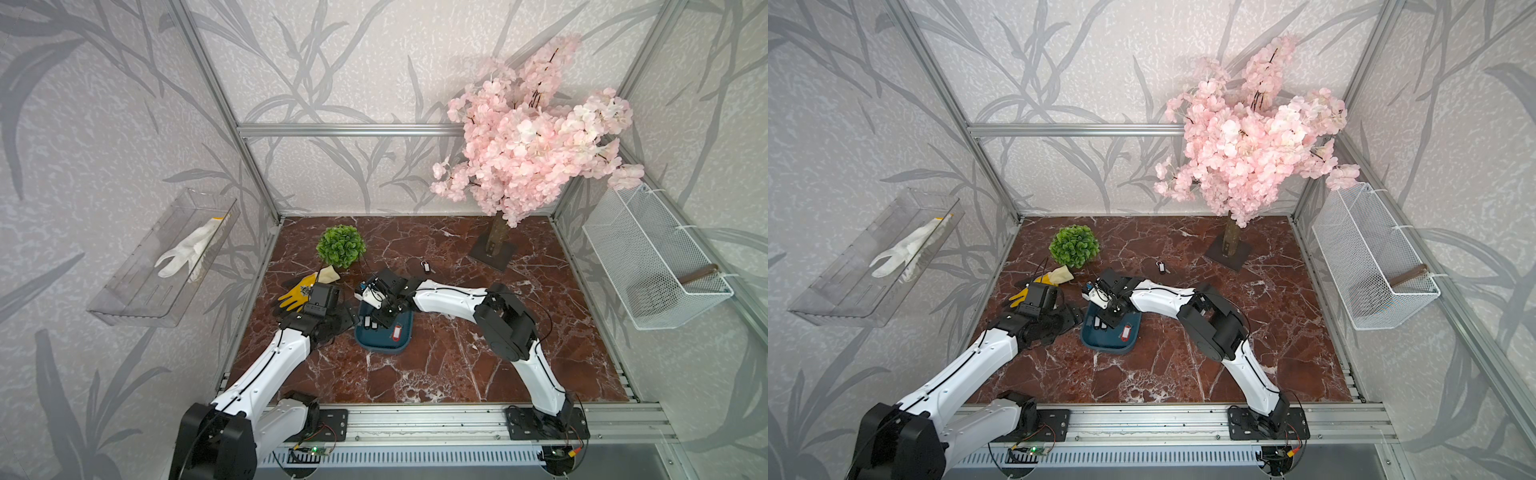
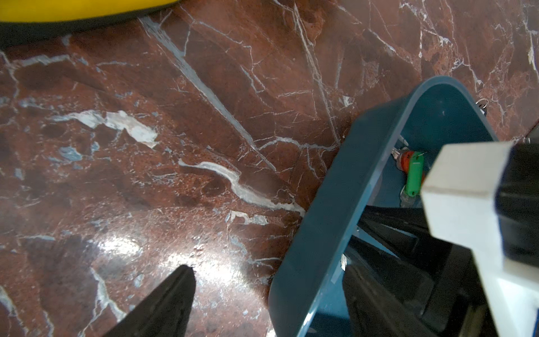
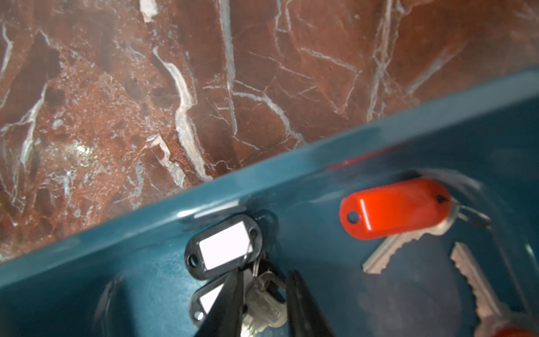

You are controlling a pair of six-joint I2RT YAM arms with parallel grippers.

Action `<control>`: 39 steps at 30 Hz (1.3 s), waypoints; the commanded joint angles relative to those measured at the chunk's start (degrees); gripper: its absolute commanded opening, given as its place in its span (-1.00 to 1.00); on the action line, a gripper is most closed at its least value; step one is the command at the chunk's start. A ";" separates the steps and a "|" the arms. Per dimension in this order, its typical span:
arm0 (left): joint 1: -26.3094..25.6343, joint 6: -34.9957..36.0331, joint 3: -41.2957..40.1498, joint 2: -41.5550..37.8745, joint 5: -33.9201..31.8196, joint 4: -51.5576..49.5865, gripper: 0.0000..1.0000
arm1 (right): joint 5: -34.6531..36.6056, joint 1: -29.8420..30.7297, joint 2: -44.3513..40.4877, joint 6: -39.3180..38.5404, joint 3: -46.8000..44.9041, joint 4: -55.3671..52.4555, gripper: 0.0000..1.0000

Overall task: Take the keys out of the storage box
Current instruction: Pick up the key from the storage box.

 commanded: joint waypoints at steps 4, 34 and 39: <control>0.35 0.52 0.66 0.44 -0.60 -1.05 0.69 | 1.77 0.11 1.22 -0.74 0.78 -3.04 -0.61; 0.79 2.76 3.98 -1.57 -2.12 -2.19 0.74 | 5.73 0.03 -14.78 1.39 -5.64 -2.27 -1.00; 0.97 3.85 5.29 -2.50 -2.42 -1.83 0.79 | 8.96 -0.15 -22.90 2.26 -10.47 -3.00 -1.00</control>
